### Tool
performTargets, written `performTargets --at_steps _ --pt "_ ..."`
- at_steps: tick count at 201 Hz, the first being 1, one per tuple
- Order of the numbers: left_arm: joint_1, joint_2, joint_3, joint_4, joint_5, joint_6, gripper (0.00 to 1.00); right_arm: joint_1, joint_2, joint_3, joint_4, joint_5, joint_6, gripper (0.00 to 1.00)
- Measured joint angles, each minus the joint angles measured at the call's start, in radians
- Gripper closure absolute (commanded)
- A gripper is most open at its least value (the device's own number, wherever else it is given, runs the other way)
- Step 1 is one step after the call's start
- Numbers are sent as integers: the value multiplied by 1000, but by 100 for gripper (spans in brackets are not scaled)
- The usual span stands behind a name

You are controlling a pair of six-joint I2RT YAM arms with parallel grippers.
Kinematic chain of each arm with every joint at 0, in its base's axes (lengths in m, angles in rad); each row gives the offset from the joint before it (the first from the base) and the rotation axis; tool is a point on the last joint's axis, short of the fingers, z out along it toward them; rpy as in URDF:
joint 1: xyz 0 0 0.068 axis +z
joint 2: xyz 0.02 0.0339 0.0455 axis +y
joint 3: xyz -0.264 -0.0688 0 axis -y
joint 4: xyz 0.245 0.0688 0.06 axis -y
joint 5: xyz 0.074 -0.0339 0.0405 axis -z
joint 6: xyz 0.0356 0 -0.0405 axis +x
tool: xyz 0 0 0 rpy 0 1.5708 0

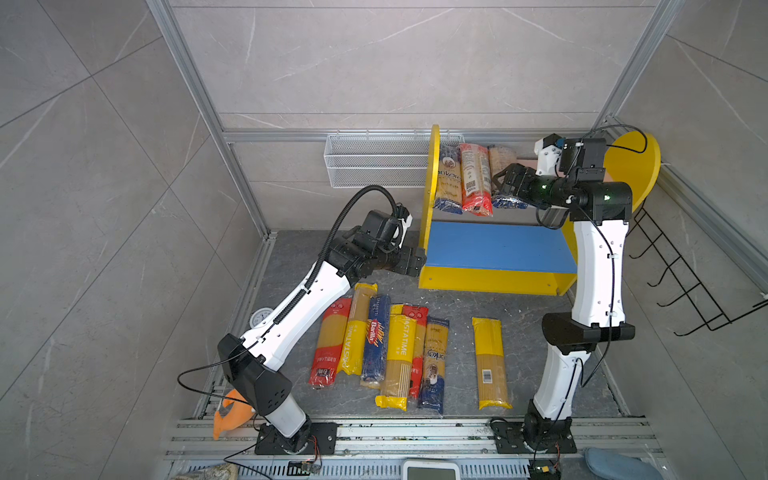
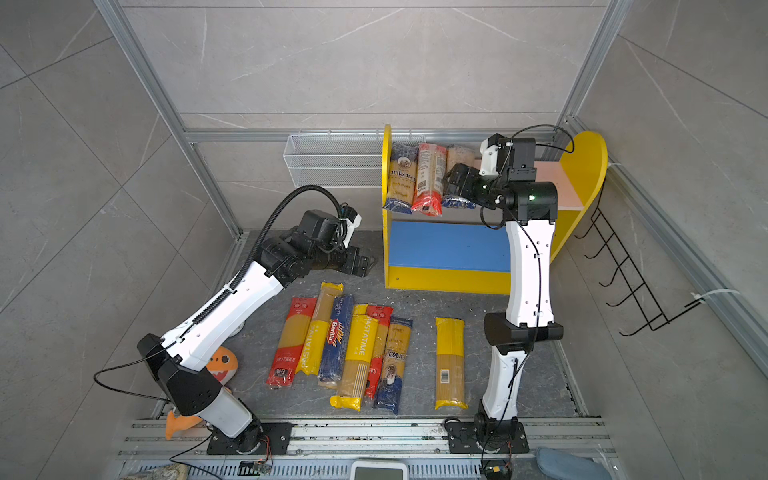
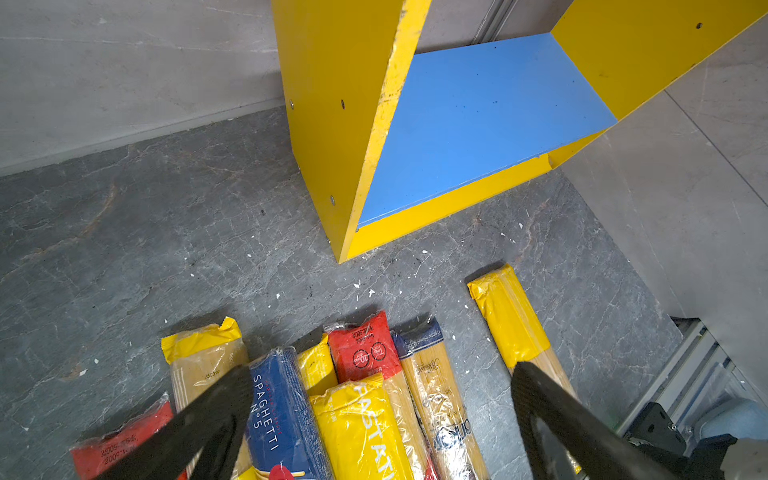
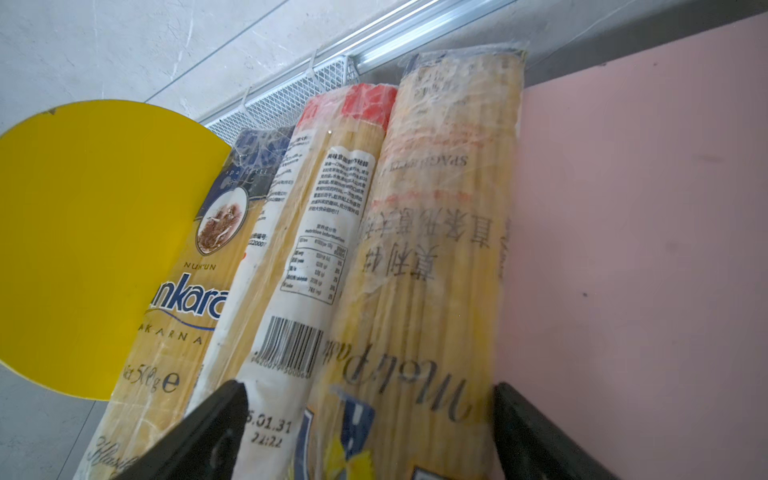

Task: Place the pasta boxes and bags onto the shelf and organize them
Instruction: 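Set the pack beside the red-and-white pack and open the right gripper, then withdraw the right gripper down toward the yellow pack on the floor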

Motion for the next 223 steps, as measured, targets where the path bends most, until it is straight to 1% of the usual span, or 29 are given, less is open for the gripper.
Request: performTargets --at_steps 57,102,129,181,223 --pt "0 -53 -40 27 22 0 0 0 -145 -43 -26 65 -19 6" --pt "0 -137 -138 58 32 -2 0 2 -286 -142 -82 113 -23 6" --pt "0 -192 -211 69 32 -18 0 24 -384 -270 -122 151 -23 6" --pt "-9 -250 -308 95 34 -67 0 105 -598 -561 -190 222 -14 6" --pt "-63 -296 -391 113 26 -104 0 139 -793 -803 -216 242 27 6"
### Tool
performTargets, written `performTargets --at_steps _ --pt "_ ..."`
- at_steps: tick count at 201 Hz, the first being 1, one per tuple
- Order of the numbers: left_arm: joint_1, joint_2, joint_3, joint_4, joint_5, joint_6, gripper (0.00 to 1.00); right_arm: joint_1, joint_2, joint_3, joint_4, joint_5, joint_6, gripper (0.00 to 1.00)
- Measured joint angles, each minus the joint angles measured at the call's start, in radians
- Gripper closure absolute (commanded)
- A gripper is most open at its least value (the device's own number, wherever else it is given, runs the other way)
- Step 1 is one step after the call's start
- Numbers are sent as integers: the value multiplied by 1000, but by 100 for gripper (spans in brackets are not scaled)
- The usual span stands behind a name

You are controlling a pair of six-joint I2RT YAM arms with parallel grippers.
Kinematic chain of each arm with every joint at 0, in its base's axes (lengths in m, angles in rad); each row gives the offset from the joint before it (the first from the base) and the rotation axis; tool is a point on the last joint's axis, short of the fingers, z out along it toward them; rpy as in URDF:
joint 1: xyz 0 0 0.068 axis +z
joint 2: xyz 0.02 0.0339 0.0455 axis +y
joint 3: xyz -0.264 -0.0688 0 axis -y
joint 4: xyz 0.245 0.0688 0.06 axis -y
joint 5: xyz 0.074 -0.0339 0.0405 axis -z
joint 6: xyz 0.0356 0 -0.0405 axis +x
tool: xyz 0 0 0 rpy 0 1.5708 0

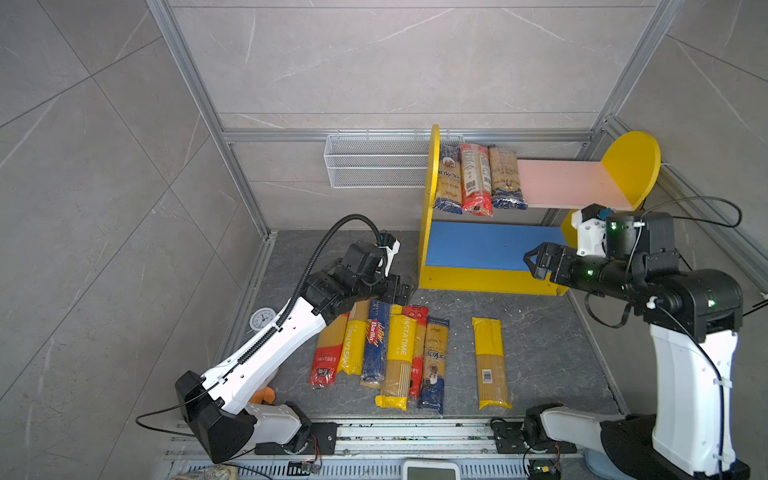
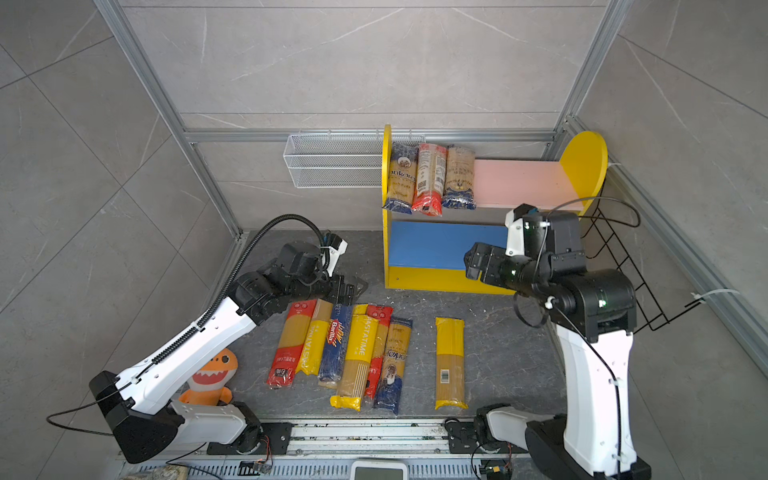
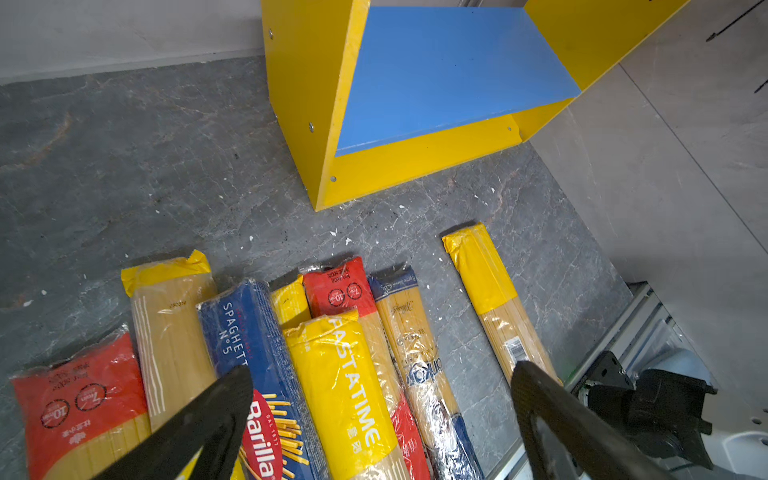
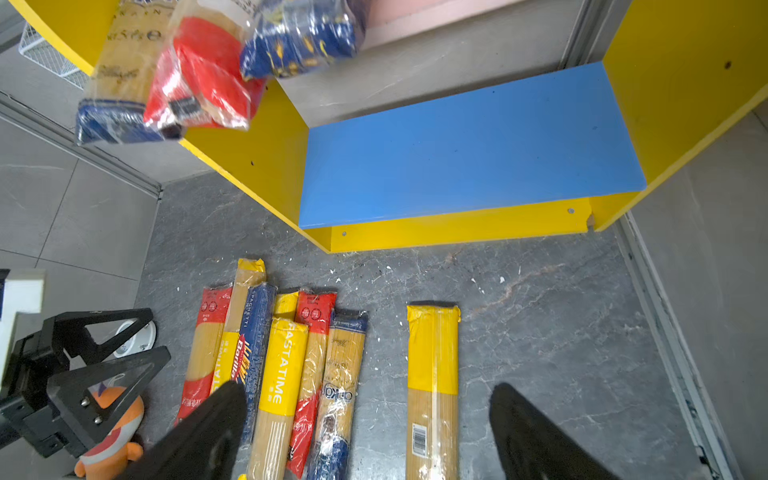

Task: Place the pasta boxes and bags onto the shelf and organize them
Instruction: 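Withdraw the right gripper down toward the yellow pack on the floor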

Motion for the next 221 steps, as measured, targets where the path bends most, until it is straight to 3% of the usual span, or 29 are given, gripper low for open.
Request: performTargets --at_steps 93,154,221 --pt "-177 -126 -198 31 -123 -106 0 35 -269 -559 11 -50 92 6" --pt "-306 -150 -299 50 -224 -203 0 103 -347 -885 94 -101 148 6" --pt "-368 -150 -322 64 -290 -261 0 165 -368 -1155 218 -113 208 6"
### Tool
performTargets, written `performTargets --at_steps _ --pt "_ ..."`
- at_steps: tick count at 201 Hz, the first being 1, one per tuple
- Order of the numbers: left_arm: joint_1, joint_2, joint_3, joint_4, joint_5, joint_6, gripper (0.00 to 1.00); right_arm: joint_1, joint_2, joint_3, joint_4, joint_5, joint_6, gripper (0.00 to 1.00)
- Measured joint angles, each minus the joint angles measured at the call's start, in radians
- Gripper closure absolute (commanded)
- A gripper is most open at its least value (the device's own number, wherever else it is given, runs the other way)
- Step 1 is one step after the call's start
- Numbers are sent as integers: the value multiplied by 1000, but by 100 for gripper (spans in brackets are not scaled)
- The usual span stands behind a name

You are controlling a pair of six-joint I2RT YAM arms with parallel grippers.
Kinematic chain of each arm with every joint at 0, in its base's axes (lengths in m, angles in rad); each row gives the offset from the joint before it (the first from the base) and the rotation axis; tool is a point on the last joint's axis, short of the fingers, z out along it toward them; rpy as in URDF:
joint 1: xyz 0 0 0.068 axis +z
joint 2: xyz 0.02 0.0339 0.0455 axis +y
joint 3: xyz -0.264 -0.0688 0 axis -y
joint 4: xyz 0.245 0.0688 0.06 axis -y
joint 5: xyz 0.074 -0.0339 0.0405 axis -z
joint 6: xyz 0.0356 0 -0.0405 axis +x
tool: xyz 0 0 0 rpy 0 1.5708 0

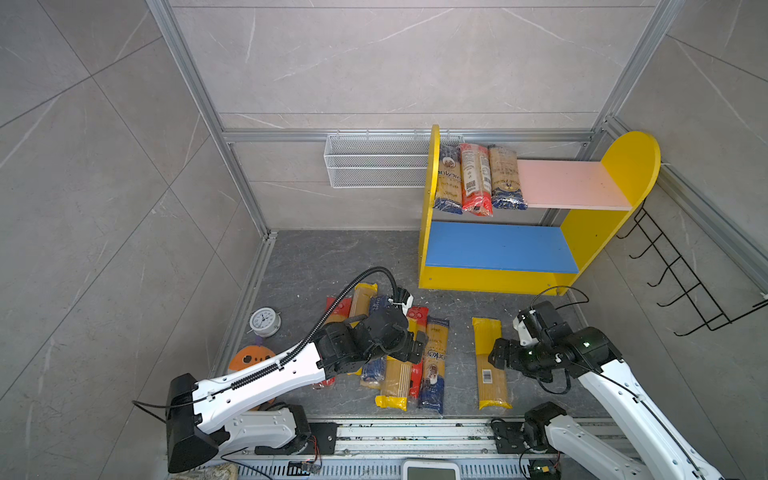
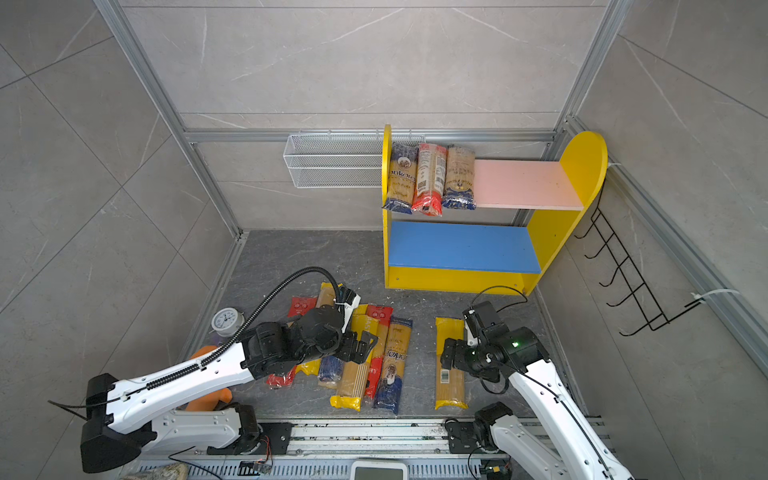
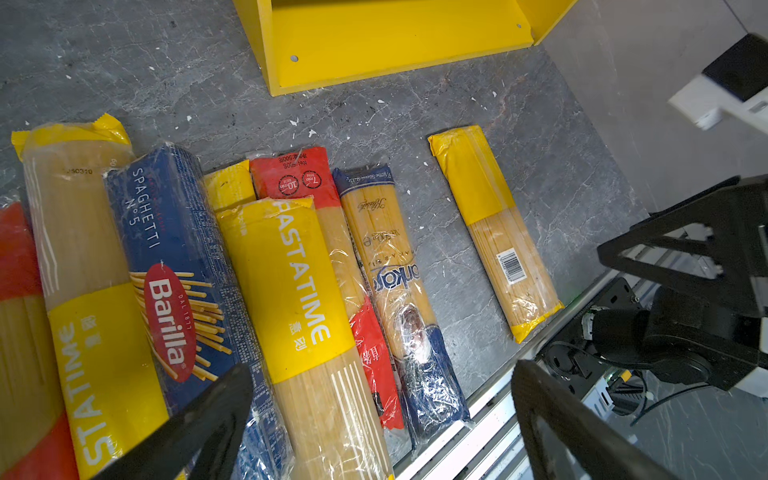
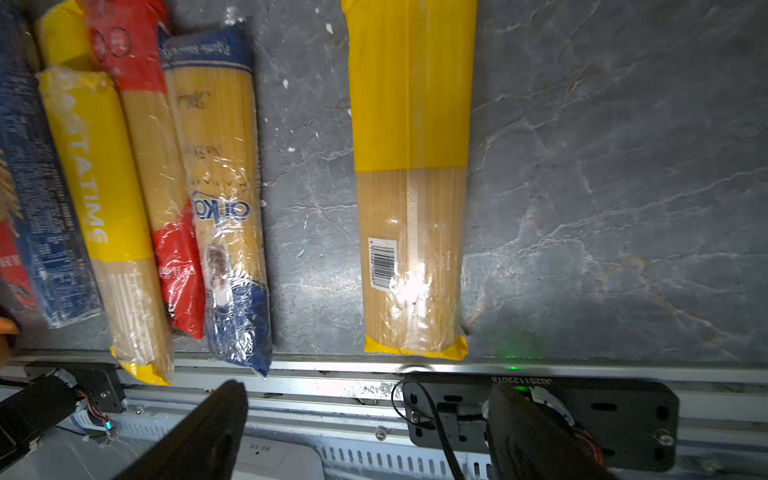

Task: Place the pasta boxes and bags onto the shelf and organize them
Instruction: 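Withdraw the right gripper down toward the yellow pack on the floor, then lower the right gripper onto the yellow pack's end and close it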

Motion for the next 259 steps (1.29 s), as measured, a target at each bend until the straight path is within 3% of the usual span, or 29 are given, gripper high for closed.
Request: performTargets --at_steps 100,142,259 --pt "-4 1 -5 8 -33 -1 0 40 150 -20 73 88 119 6" --pt "5 1 -5 8 -46 9 0 50 201 -129 171 85 190 6" --pt "210 10 -5 4 106 74 0 93 345 -280 404 78 272 5"
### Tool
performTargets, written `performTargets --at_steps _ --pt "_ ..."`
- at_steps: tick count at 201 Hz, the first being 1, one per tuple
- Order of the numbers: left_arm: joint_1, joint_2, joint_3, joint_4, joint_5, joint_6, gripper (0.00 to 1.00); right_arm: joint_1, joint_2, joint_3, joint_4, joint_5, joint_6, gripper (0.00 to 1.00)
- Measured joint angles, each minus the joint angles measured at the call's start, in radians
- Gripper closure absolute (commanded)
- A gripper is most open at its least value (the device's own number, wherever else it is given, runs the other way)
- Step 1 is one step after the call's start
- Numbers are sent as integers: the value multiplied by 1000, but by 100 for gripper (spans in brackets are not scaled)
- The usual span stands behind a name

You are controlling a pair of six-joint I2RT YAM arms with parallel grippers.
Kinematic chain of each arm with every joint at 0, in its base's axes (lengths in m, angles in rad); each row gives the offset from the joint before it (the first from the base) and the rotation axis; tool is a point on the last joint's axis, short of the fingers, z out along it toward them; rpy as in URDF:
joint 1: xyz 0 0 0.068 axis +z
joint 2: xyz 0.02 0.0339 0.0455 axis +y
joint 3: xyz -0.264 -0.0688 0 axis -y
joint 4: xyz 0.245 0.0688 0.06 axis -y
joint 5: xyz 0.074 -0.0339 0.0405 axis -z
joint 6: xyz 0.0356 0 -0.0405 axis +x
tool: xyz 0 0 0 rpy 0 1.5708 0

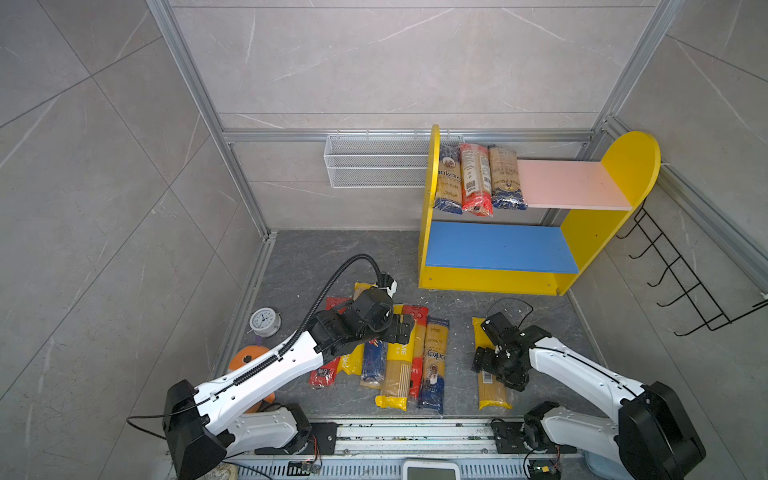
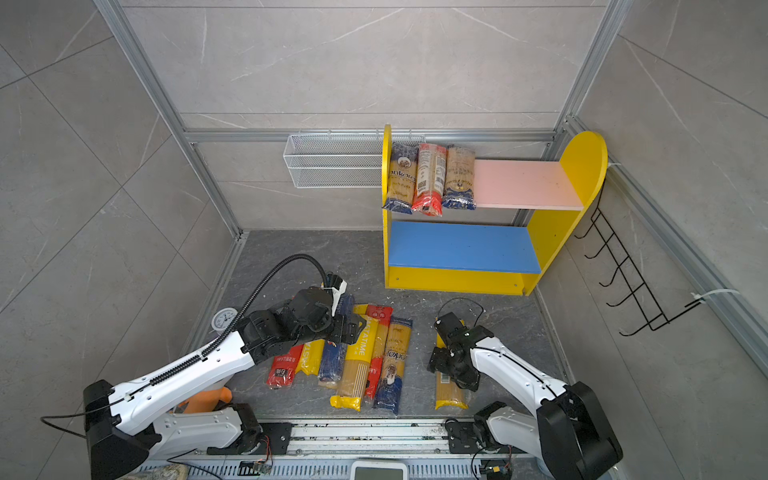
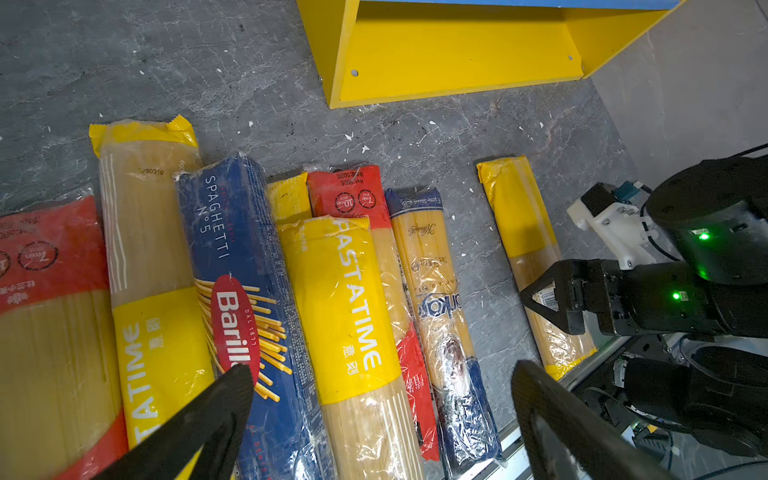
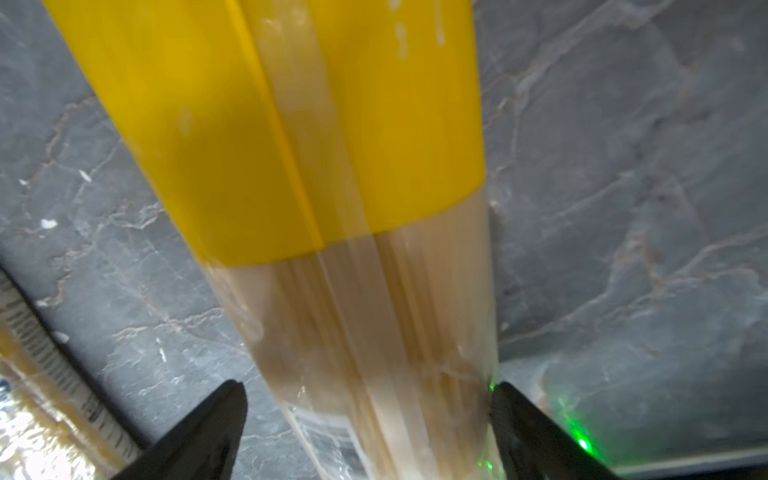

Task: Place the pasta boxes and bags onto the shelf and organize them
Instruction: 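Lower the right gripper onto the yellow pack's end and close it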

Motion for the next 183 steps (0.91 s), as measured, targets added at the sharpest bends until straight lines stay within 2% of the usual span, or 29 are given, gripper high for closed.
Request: performTargets --at_steps 40,88,133,183 --pt "34 1 0 -7 30 14 0 51 91 29 39 -16 26 6" --pt "58 -16 0 -19 33 21 0 119 238 161 102 -38 34 6" --pt "62 -66 0 -38 32 21 0 167 247 179 106 2 45 5" --pt "62 -90 -19 -39 33 21 0 260 249 160 111 47 122 4"
